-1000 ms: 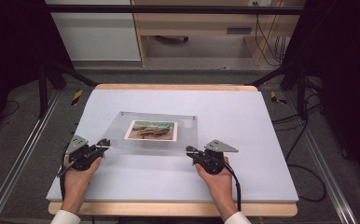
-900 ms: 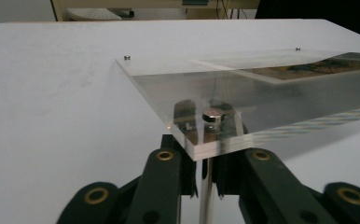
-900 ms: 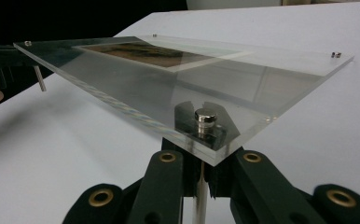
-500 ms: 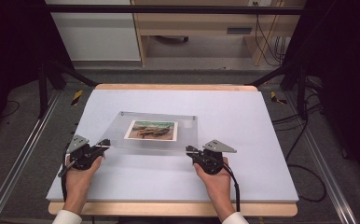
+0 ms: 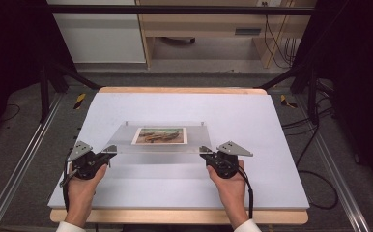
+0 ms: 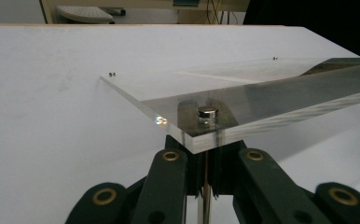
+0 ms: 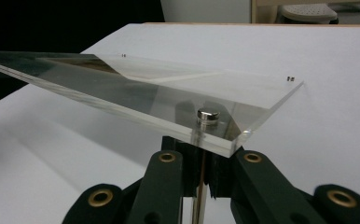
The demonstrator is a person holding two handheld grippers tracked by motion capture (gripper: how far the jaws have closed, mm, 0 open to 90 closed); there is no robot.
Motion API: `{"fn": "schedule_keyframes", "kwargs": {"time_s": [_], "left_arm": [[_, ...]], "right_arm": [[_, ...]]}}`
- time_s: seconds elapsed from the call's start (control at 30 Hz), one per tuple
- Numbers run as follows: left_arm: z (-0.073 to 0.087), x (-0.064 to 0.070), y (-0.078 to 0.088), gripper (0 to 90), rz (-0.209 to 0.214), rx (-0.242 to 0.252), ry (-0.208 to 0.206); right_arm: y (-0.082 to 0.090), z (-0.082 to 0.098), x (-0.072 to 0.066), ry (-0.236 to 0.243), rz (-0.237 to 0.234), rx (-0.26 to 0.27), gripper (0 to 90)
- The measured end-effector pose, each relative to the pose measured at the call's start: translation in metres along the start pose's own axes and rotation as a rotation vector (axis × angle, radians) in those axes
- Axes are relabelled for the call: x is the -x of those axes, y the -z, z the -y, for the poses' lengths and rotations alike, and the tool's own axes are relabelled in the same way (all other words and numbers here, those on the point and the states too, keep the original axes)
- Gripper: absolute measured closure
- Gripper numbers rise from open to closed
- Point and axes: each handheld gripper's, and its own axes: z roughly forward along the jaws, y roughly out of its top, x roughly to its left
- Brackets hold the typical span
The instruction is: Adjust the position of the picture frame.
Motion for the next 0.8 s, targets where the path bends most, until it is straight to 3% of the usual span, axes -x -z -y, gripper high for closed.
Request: {"fn": "schedule_keyframes", "kwargs": {"time_s": [0.3,0.5,0.6,0.67,0.73,0.8], "left_arm": [[-0.013,0.017,-0.006,84.0,0.007,0.029,-0.006],[-0.025,0.038,-0.032,84.0,0.026,0.048,-0.024],[-0.031,0.054,-0.055,84.0,0.045,0.065,-0.043],[-0.032,0.058,-0.061,84.0,0.049,0.068,-0.047],[-0.03,0.062,-0.068,83.9,0.056,0.069,-0.044],[-0.027,0.064,-0.073,83.8,0.061,0.06,-0.048]], "right_arm": [[0.014,-0.008,0.007,0.003,0.025,0.026,84.4],[0.03,-0.016,0.03,0.017,0.077,0.051,84.5],[0.041,-0.019,0.052,0.014,0.121,0.07,84.6],[0.042,-0.019,0.056,0.018,0.133,0.073,84.6],[0.045,-0.018,0.069,0.018,0.156,0.071,84.7],[0.045,-0.018,0.07,0.014,0.157,0.066,84.7]]}}
